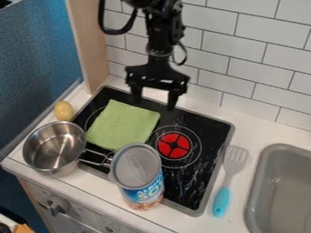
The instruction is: Move the silver pot to the top right of the stove
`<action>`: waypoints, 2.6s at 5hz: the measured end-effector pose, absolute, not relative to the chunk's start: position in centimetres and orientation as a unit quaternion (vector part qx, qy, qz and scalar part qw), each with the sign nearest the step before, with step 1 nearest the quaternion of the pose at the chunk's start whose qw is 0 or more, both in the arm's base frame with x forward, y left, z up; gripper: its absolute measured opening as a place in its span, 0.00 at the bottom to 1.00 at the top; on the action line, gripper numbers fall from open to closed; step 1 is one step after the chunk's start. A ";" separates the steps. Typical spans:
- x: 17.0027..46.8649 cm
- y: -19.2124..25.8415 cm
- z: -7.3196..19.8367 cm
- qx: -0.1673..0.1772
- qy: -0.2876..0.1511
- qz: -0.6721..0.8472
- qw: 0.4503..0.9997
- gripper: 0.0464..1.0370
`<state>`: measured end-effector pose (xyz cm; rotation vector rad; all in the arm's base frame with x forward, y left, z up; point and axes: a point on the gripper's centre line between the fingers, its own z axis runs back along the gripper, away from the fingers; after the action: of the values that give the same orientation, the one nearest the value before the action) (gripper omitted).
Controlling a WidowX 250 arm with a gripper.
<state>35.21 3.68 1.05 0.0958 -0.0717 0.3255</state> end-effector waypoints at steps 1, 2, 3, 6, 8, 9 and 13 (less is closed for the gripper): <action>33.4 6.0 2.7 0.049 -0.056 0.196 0.978 0.96; 30.8 8.6 3.5 0.038 -0.050 0.235 0.970 0.96; 28.1 11.0 3.9 0.047 -0.042 0.256 0.965 0.96; 19.7 17.5 1.4 0.024 -0.076 0.305 0.949 0.96; 20.2 17.7 0.0 0.008 -0.109 0.294 0.950 0.96; 19.9 18.1 -0.9 0.013 -0.098 0.293 0.951 0.96; 19.5 19.6 -3.3 0.008 -0.068 0.310 0.948 0.61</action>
<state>19.50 19.59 -3.26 0.0154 -0.1388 0.6312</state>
